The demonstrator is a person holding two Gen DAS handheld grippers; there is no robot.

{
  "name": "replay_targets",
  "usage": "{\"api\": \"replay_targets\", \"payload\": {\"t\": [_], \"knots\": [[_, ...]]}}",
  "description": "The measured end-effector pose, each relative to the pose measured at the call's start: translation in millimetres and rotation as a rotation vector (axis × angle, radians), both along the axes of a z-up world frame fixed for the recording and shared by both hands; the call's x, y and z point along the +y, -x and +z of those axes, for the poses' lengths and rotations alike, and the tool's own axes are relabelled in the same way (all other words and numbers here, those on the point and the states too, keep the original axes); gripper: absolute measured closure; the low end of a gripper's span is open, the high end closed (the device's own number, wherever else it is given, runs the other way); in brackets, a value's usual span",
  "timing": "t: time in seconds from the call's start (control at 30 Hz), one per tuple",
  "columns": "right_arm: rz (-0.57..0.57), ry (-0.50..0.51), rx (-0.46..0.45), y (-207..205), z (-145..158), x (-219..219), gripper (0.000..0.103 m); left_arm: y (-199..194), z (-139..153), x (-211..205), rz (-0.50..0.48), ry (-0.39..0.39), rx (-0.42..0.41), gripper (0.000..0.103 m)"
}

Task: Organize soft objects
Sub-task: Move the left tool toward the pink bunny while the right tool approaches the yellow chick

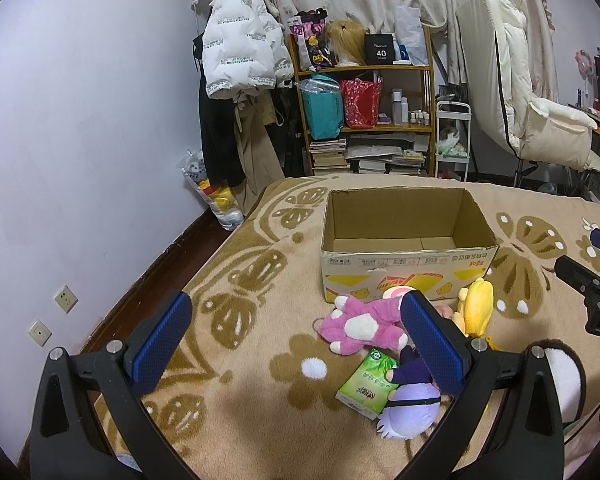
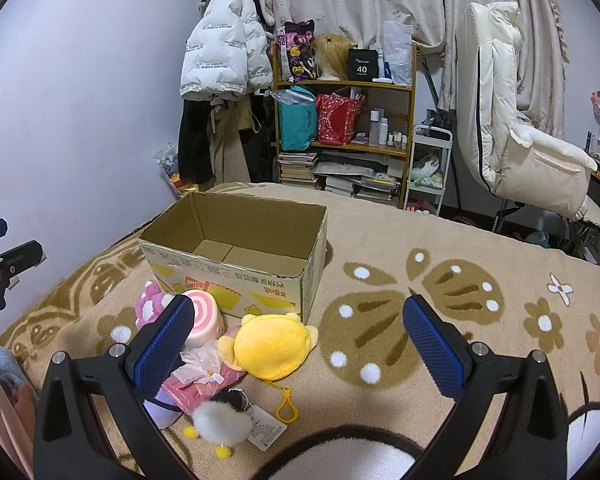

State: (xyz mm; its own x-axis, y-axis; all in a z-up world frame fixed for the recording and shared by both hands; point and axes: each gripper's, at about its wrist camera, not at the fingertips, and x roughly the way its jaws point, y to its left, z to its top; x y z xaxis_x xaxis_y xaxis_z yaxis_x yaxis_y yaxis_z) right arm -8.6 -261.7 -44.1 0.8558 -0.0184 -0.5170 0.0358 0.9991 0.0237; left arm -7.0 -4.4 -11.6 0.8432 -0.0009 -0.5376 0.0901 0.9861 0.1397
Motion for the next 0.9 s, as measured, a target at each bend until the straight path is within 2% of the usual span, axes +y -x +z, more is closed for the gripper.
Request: {"api": "replay_targets", "payload": {"t": [0.23, 0.43, 0.6, 0.9], "knots": [[0.007, 0.001, 0.000, -2, -1, 4, 0.000, -3, -9, 3, 0.004, -0.011, 0.029, 0.000], [0.016, -0.009, 0.023, -10, -8, 10, 0.000, -16, -8, -2, -0.013, -0.013, 0.104, 0.000], [0.021, -0.021, 0.062, -24, -16, 13, 0.000, -32, -12, -7, -0.043, 0.018, 0.156, 0.000], [0.049, -0.029, 0.117, -55, -30, 8, 0.000, -63, -19, -32, -0.092, -0.043, 0.189, 0.000]]}}
